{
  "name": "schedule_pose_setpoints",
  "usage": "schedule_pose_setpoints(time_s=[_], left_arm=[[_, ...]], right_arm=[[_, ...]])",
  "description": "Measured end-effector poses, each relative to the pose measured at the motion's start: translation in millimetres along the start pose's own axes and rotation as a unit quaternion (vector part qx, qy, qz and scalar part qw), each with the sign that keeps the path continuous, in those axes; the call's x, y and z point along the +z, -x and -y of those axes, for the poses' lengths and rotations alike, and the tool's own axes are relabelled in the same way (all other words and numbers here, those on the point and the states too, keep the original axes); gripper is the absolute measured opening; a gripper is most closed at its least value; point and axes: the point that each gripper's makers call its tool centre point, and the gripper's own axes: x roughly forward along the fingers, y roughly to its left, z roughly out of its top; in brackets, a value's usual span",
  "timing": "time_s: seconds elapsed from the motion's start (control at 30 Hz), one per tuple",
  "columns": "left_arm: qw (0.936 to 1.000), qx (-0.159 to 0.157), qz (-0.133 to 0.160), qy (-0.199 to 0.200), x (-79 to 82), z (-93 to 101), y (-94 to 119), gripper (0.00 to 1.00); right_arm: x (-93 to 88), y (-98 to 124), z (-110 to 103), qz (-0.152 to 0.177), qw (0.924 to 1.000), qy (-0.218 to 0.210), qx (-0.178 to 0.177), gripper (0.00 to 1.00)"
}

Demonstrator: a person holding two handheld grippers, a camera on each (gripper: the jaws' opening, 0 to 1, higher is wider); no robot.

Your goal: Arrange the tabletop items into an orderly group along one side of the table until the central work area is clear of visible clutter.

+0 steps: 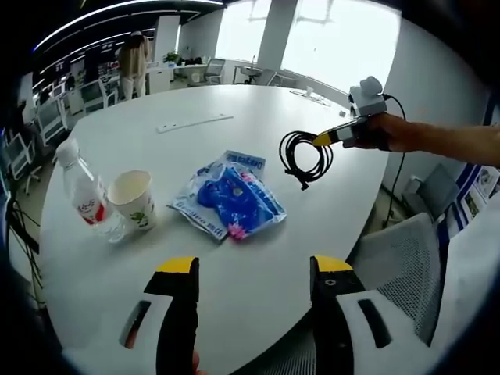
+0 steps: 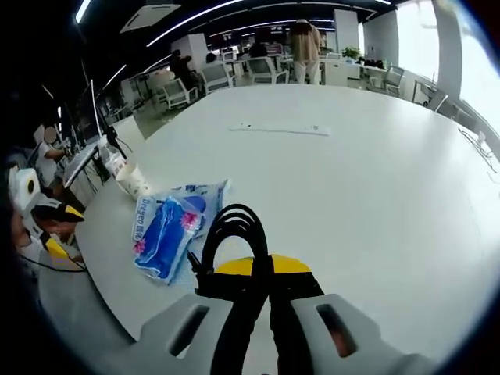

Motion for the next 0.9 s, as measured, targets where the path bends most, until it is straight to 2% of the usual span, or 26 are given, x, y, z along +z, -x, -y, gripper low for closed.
schedule_pose_setpoints(time_s=[0.47,0.9], left_arm=[[0.9999,0.007,-0.004,0.008,-1.2,-3.8,1.6,0.57],[0.9999,0.012,-0.001,0.012,3.1,-5.3,2.3,0.58]], right_arm=[[-22.0,-20.0,0.6,-0.034,0.9994,-0.005,0.004,0.02],[-26.2,-33.5,4.6,-0.051,0.9987,0.003,-0.001,0.03]])
